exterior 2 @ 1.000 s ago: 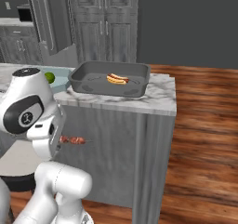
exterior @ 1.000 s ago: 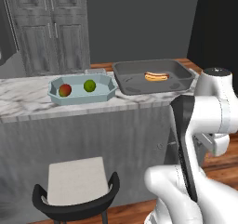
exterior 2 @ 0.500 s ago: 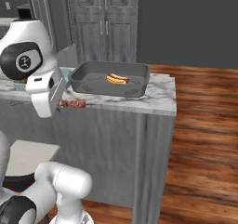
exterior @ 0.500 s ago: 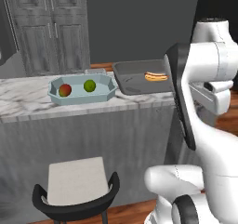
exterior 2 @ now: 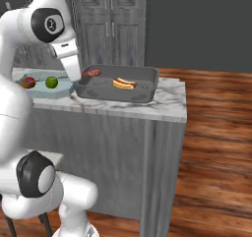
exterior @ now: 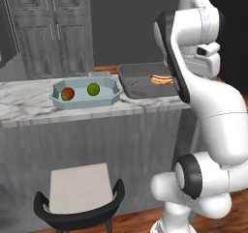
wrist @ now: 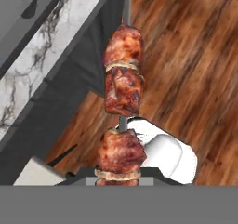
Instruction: Place the cold items (mango and lime) from the fridge in one tupperware on the dining counter. Place the warm items (hot dog and kebab skewer) in the stove area in another tupperware.
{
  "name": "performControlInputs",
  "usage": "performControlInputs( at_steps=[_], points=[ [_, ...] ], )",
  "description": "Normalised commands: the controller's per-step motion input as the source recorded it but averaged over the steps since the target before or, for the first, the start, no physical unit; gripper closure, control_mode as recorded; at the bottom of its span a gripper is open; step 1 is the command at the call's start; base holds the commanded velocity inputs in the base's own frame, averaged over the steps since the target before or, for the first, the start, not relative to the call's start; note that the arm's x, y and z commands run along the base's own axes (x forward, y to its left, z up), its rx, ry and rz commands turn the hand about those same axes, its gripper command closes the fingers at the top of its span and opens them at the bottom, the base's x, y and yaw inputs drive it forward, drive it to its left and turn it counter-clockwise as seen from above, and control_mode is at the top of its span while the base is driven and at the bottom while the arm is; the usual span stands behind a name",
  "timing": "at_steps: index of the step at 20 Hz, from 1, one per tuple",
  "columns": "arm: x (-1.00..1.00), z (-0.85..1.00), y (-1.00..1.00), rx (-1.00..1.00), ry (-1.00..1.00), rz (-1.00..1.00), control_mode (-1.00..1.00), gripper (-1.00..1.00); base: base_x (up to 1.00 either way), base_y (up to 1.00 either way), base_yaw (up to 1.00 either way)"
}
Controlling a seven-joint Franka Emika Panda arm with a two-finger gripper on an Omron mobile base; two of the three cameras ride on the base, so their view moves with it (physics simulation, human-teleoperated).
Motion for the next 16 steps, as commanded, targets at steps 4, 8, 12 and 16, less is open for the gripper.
performControlInputs(
  at_steps=[4,8,12,16],
  points=[
    [1.00,0.10,-0.16,0.10,-0.04,0.48,-1.00,1.00,0.00,0.00,0.00],
    [1.00,0.00,-0.38,0.17,-0.02,0.66,-1.00,1.00,0.00,0.00,0.00],
    [0.97,0.00,-0.18,0.07,0.00,0.37,-1.00,1.00,0.00,0.00,0.00],
    [0.88,-0.12,0.03,0.00,-0.01,0.37,-1.00,1.00,0.00,0.00,0.00]
  ],
)
